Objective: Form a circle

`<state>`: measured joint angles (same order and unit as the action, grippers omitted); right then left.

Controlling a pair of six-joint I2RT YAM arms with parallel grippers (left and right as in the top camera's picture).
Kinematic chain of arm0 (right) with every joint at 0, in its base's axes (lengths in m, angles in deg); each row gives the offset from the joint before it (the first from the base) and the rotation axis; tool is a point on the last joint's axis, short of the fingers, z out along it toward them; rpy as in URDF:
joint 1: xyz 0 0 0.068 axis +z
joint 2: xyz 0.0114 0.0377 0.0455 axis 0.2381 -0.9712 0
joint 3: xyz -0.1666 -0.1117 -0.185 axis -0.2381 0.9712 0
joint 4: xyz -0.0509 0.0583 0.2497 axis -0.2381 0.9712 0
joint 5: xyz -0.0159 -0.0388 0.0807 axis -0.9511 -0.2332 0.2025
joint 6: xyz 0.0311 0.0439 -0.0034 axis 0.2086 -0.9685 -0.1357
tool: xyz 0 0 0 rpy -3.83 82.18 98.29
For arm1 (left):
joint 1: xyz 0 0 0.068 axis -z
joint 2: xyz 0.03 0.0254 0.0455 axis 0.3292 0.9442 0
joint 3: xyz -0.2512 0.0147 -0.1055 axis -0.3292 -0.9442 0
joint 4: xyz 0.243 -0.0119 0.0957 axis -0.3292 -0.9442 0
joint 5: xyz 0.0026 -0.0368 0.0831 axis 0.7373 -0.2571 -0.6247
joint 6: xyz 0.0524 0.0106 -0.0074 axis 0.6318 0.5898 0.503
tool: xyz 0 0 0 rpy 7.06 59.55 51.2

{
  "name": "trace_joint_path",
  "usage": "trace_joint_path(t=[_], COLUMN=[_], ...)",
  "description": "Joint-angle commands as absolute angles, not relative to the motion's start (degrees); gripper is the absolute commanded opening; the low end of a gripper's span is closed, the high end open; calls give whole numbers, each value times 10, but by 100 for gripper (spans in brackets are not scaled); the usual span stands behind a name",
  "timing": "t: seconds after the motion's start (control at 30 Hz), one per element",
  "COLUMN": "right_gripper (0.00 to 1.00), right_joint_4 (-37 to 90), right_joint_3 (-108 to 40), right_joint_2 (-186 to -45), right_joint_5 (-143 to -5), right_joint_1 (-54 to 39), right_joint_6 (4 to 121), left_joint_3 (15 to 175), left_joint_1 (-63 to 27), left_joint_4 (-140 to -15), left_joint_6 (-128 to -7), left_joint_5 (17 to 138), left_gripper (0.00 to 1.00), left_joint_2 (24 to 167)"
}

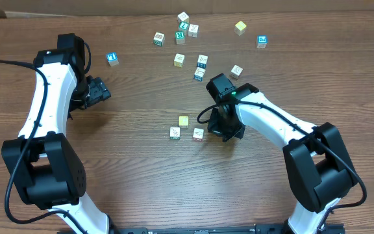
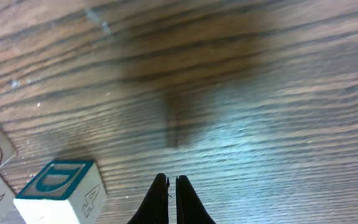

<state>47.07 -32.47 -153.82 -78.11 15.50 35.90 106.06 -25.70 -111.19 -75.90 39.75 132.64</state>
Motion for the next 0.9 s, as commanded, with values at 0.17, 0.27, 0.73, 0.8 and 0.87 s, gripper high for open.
trace_joint_path(t=[0.17,0.27,0.73,0.8,0.87], right_gripper=[4,4,4,4,4], right_joint_4=[455,452,456,443,435], right_joint_3=[-322,-322,-312,-302,-296], right_joint_2=[-1516,-1516,-1516,-1516,-1516], right_joint_5=[-774,-774,-774,-774,-772], right_joint_1=[169,169,171,172,172], right_joint_6=[356,356,354,354,354], left_joint_3=[1070,1070,1070,1070,1070], left_joint_1=[-257,-257,-257,-257,-257], left_joint_4=[-1113,-1113,-1113,-1113,-1113], left_joint_6=[-749,-749,-749,-749,-749], left_joint_5=[390,390,390,390,390], left_gripper=[100,100,100,100,100], left_joint_2=[1316,1316,1316,1316,1316])
